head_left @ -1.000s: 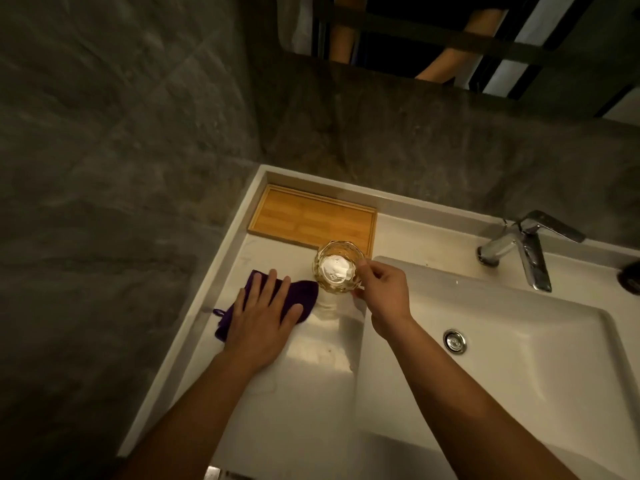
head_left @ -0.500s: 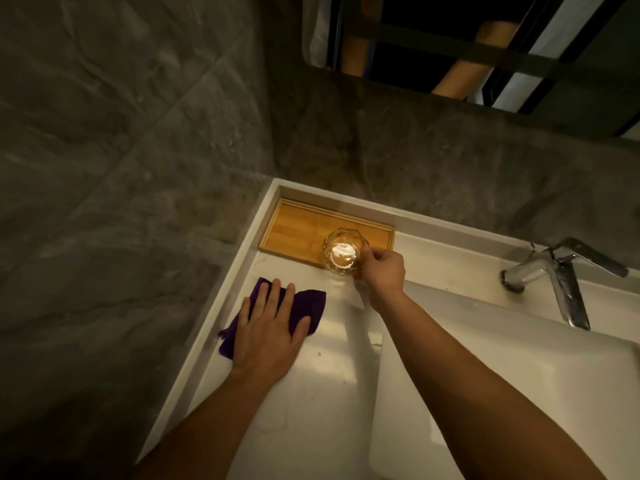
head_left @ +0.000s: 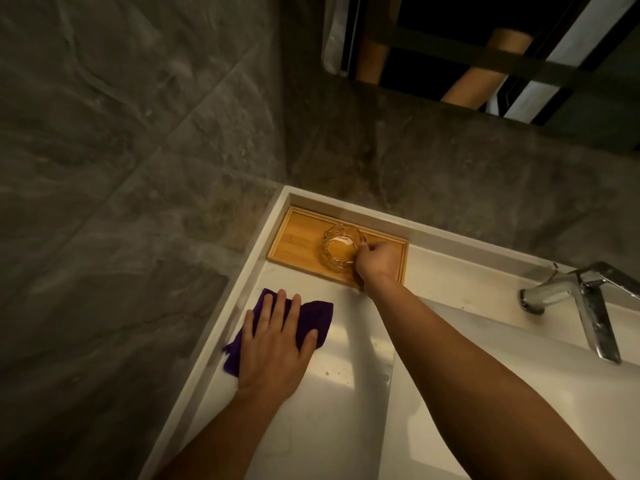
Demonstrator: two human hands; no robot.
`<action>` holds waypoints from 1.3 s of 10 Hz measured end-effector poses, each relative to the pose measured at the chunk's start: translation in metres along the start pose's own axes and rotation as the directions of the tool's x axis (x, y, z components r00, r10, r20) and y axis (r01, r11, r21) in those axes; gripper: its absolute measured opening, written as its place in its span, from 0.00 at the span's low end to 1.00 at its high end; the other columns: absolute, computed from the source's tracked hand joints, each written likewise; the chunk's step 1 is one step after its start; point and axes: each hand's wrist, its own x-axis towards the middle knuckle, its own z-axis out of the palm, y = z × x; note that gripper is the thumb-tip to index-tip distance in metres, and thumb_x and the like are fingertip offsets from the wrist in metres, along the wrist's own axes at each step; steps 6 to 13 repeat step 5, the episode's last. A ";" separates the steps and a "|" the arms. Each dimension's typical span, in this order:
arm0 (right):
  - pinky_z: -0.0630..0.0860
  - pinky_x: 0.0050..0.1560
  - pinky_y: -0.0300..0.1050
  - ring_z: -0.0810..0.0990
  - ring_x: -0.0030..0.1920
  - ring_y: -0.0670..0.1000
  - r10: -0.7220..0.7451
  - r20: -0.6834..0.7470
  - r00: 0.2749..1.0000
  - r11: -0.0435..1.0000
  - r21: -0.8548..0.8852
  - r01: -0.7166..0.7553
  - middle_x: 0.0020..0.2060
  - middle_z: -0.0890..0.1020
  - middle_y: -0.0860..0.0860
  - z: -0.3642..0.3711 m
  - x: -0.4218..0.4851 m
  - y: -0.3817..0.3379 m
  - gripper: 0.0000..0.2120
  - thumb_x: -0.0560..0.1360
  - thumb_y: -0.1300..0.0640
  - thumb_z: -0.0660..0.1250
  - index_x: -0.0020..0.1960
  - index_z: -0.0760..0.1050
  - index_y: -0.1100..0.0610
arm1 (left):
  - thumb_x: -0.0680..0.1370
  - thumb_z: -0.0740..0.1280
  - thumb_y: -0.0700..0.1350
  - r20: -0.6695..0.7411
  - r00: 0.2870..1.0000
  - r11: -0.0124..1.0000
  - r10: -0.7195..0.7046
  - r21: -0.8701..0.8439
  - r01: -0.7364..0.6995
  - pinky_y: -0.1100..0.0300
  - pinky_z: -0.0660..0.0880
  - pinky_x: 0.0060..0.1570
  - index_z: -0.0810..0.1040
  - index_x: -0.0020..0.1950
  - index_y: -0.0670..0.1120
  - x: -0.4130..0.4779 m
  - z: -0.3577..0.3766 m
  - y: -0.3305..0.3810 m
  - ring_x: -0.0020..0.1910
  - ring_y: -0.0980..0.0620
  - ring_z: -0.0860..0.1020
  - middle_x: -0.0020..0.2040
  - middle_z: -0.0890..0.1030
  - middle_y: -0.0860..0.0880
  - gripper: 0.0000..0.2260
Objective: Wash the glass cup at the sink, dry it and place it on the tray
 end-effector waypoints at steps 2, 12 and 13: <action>0.84 0.58 0.60 0.86 0.51 0.59 0.029 0.011 1.000 1.000 0.002 -0.029 0.49 0.87 0.57 0.003 0.002 0.000 0.15 0.82 0.47 0.66 0.56 0.84 0.58 | 0.81 0.47 0.65 0.005 1.000 1.000 0.009 0.002 -0.009 0.41 0.53 0.79 0.55 0.82 0.52 0.000 0.000 0.000 0.82 0.44 0.55 0.83 0.60 0.46 0.32; 0.82 0.63 0.58 0.84 0.55 0.58 -0.044 0.034 0.998 0.996 0.080 0.041 0.54 0.87 0.56 -0.021 -0.019 0.005 0.19 0.83 0.45 0.64 0.62 0.83 0.58 | 0.81 0.47 0.65 0.001 1.000 1.000 -0.008 0.018 0.008 0.41 0.53 0.79 0.56 0.83 0.52 0.000 0.001 0.001 0.82 0.45 0.56 0.83 0.60 0.47 0.32; 0.82 0.63 0.58 0.84 0.55 0.58 -0.044 0.034 0.998 0.996 0.080 0.041 0.54 0.87 0.56 -0.021 -0.019 0.005 0.19 0.83 0.45 0.64 0.62 0.83 0.58 | 0.81 0.47 0.65 0.001 1.000 1.000 -0.008 0.018 0.008 0.41 0.53 0.79 0.56 0.83 0.52 0.000 0.001 0.001 0.82 0.45 0.56 0.83 0.60 0.47 0.32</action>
